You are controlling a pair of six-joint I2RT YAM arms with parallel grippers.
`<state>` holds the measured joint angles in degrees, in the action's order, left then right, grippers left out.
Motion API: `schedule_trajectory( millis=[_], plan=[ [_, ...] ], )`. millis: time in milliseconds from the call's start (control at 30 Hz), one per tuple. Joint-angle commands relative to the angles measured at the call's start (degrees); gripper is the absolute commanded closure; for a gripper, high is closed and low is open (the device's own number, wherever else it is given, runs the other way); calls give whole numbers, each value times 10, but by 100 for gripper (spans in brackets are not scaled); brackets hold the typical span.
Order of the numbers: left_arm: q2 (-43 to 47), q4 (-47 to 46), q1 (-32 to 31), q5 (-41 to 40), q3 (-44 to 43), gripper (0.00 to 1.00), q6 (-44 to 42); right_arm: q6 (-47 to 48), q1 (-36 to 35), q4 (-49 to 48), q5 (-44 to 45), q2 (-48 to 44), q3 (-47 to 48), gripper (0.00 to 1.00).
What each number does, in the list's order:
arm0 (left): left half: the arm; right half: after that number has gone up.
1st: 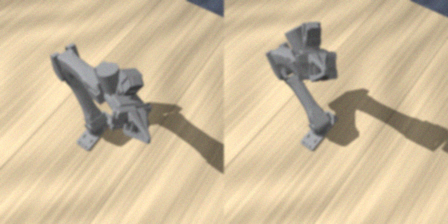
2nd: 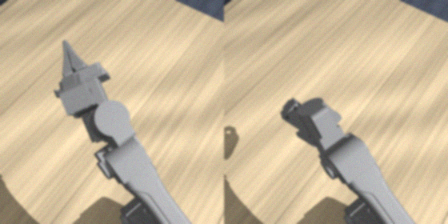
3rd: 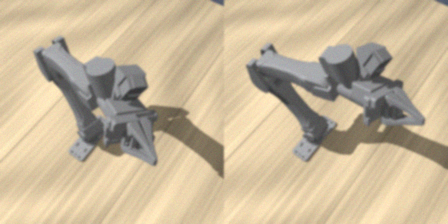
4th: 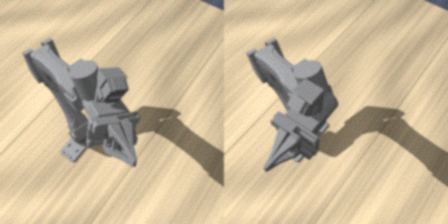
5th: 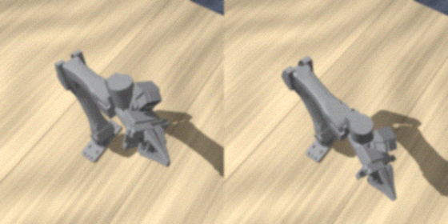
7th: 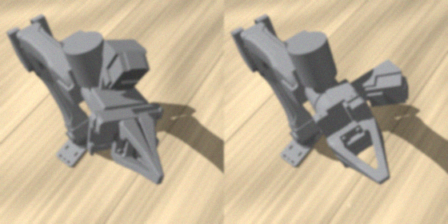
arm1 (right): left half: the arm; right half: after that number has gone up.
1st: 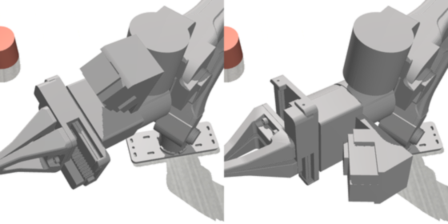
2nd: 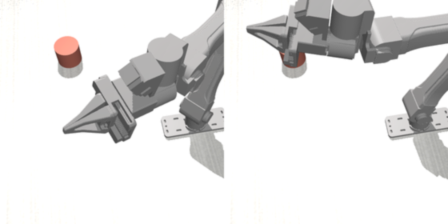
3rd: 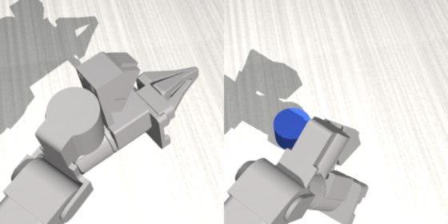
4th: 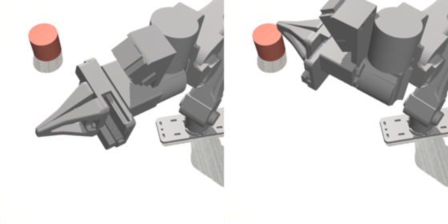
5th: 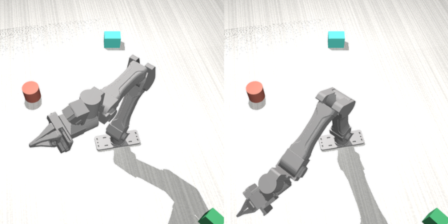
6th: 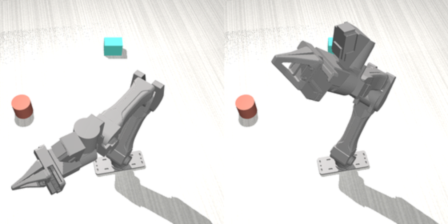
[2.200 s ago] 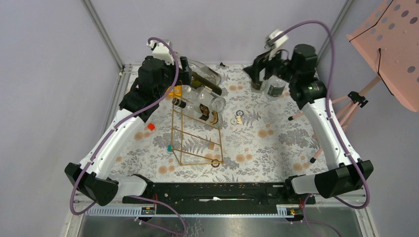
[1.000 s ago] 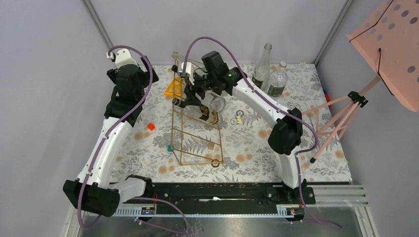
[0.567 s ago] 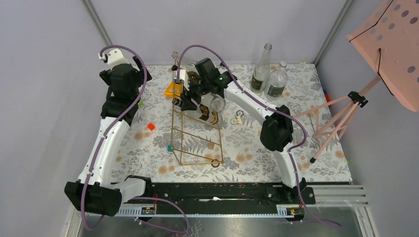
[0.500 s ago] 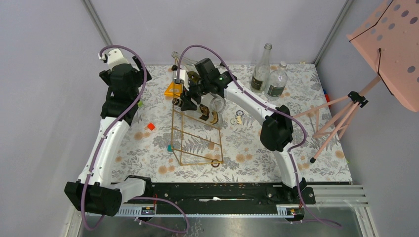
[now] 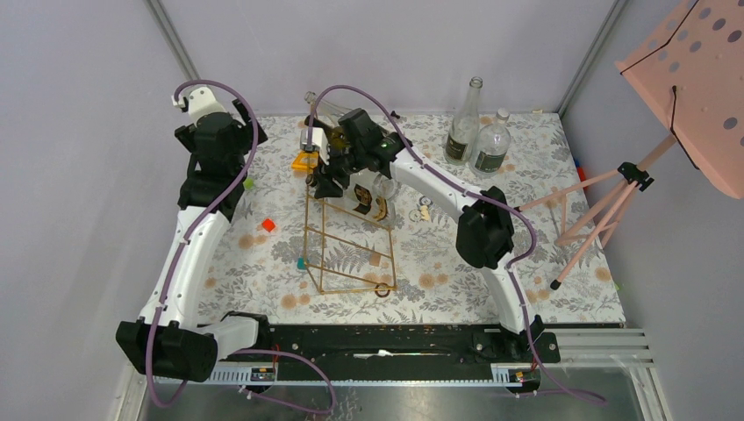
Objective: Take the wine bottle off the wine rack
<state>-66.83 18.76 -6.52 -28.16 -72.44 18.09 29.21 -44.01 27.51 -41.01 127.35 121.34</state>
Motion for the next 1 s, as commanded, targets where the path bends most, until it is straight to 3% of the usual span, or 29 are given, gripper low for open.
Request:
schedule_trajectory(
  millis=[0,200,333,367,633,800,967],
  plan=[
    [-2,-19,4,7,-1,1,6,-3,-8,-13,9,11,22,45],
    [-4,-19,5,8,-2,1,5,13,-8,-4,16,1,14,62],
    [-6,-19,8,10,-2,1,6,21,-8,-4,34,-19,5,92],
    [-7,-19,8,11,-2,1,6,25,-8,-3,34,-26,0,94],
    [-9,-17,8,11,-4,1,3,26,-7,-99,27,-118,-102,100],
    [-13,-20,8,24,-4,1,0,-30,-7,-240,74,-208,-206,100],
    [-14,-33,8,78,-2,1,-10,-71,-7,-267,121,-246,-231,100]
  ],
)
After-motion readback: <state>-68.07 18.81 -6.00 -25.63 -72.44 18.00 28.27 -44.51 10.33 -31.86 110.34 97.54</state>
